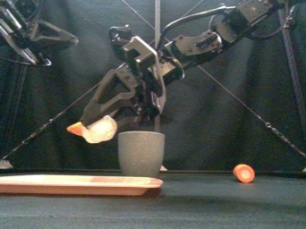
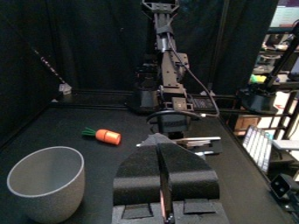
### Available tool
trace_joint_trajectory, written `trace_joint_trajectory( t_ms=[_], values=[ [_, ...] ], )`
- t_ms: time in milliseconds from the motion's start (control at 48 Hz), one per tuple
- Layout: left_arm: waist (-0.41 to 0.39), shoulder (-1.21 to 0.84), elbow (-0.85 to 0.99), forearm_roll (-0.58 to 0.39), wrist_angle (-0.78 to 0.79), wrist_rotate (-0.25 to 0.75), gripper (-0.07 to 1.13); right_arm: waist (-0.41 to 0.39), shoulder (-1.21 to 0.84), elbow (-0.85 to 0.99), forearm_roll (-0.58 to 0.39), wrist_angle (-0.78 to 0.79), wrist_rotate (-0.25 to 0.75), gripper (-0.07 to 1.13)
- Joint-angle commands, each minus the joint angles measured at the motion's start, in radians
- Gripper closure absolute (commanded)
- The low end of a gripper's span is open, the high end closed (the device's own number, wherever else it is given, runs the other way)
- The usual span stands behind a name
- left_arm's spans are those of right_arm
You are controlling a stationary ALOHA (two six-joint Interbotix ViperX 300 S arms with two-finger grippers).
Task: Pick the ice cream then place it on the pink plate
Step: Drop ice cream on the pink plate and return to neutral
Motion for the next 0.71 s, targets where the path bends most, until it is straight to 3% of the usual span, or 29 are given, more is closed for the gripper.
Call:
trace_joint_trajectory(
  t_ms=[21,188,417,708],
  values=[
    [-0.002,0.002,-0.012,0.0,-0.005,-0.002,1.09,-0.003,-0.018,-0.034,0.002,0.0,-0.002,0.2],
    [-0.002,0.002,-0.012,0.0,-0.005,-0.002,1.09,-0.005,-0.023,-0.011,0.005,0.0,0.0,0.0],
    [-0.002,0.002,-0.012,-0.002,-0.005,-0.002,1.09,-0.035,-0.106,0.029,-0.008,0.0,-0.011,0.01],
    [0.0,0.0,-0.008,-0.002,-0.003,0.0,1.09,-0.118,-0.511,0.278,-0.087,-0.101,0.0,0.01]
  ],
)
